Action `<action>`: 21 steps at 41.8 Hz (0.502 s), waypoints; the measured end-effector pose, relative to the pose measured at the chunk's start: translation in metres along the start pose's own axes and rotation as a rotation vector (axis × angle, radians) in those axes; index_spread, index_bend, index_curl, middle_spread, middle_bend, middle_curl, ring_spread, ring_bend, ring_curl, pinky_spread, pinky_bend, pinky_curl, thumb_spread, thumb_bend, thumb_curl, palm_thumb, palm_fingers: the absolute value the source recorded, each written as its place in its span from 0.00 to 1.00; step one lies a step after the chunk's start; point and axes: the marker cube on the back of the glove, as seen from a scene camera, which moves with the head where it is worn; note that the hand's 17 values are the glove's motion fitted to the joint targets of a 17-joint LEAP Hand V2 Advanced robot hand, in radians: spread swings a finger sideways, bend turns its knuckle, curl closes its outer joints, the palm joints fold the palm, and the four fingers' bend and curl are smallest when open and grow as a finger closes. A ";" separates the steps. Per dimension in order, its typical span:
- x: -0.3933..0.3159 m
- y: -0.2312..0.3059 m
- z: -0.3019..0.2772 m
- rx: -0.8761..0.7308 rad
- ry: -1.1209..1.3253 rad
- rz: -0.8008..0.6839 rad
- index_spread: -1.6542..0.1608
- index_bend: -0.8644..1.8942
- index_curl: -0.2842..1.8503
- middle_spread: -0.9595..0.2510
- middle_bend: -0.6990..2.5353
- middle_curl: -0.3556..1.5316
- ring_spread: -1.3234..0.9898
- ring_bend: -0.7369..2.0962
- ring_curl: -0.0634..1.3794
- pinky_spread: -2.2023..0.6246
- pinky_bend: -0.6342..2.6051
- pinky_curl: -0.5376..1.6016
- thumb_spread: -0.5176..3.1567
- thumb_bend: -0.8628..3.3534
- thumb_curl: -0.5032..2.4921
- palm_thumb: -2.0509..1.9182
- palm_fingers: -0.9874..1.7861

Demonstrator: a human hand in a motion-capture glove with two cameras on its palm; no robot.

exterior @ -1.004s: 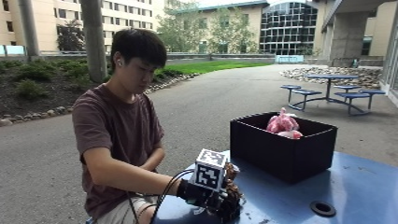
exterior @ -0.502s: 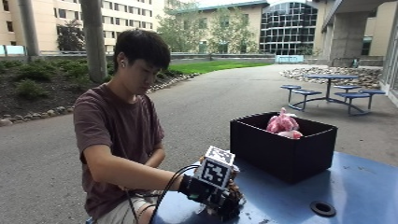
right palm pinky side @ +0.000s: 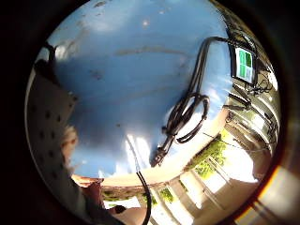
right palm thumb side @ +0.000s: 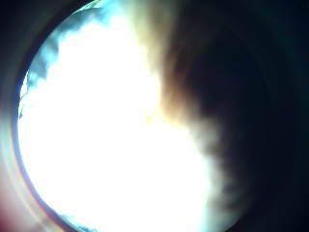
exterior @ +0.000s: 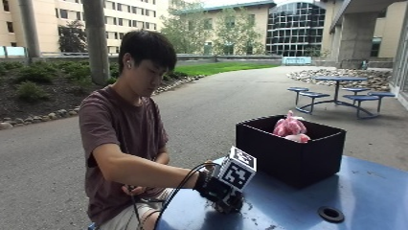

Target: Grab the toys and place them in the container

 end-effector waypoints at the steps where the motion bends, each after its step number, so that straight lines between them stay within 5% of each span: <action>1: -0.002 -0.001 -0.001 0.011 0.000 0.006 0.97 0.80 0.46 0.71 0.11 0.43 0.52 0.76 0.48 0.68 0.56 0.48 0.62 0.39 0.33 0.73 0.59; 2: -0.004 -0.002 -0.002 0.022 -0.003 0.008 0.98 0.72 0.43 0.69 0.44 0.57 0.50 0.68 0.44 0.69 0.48 0.44 0.62 0.41 0.35 0.76 0.77; 8: -0.013 0.004 -0.021 0.028 -0.040 -0.041 0.98 0.72 0.43 0.59 0.49 0.59 0.46 0.73 0.47 0.72 0.43 0.42 0.60 0.46 0.41 0.79 0.76; 21: -0.042 0.027 -0.133 0.235 -0.001 -0.094 0.89 0.71 0.49 0.55 0.57 0.68 0.42 0.74 0.52 0.74 0.47 0.43 0.44 0.33 0.45 0.67 0.71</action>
